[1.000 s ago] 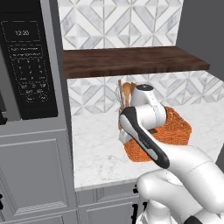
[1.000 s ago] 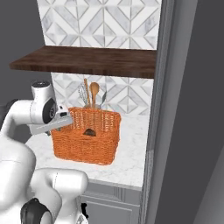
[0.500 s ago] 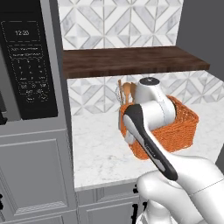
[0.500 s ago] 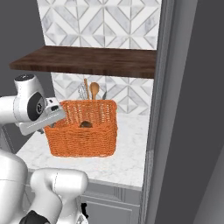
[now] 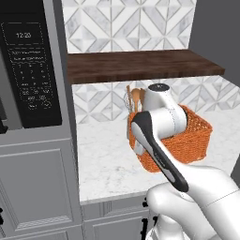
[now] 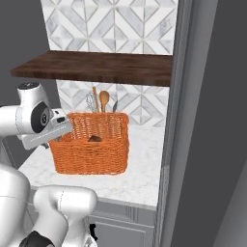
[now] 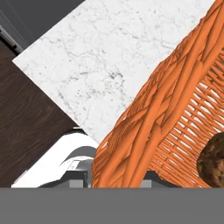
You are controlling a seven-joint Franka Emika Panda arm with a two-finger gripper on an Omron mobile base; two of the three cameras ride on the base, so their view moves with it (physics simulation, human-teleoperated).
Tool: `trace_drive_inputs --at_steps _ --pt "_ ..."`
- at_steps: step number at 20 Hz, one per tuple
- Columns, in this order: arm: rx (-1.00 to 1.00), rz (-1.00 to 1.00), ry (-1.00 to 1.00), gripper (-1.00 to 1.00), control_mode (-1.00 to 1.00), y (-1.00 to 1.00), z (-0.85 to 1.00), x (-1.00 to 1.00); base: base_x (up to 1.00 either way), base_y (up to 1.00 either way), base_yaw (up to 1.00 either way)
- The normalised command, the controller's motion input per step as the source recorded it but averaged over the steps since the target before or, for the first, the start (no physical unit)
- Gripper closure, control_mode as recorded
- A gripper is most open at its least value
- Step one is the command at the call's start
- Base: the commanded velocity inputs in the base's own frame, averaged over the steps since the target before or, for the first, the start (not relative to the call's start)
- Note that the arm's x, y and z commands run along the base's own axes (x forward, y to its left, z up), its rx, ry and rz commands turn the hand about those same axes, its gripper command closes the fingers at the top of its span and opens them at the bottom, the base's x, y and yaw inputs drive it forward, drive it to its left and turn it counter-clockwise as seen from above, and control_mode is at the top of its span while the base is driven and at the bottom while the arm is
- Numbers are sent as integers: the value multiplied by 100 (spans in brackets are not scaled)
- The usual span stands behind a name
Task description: Open the cabinet, pick up the bread from the cabinet and place it in the basket. Then move the basket to the dining counter.
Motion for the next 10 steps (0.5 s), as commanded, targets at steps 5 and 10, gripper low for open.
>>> trace_drive_inputs --at_steps 5,10 --pt "0 0 0 100 100 8 -3 -2 -11 31 -1" --pt "0 0 0 100 100 0 0 0 -75 63 -5"
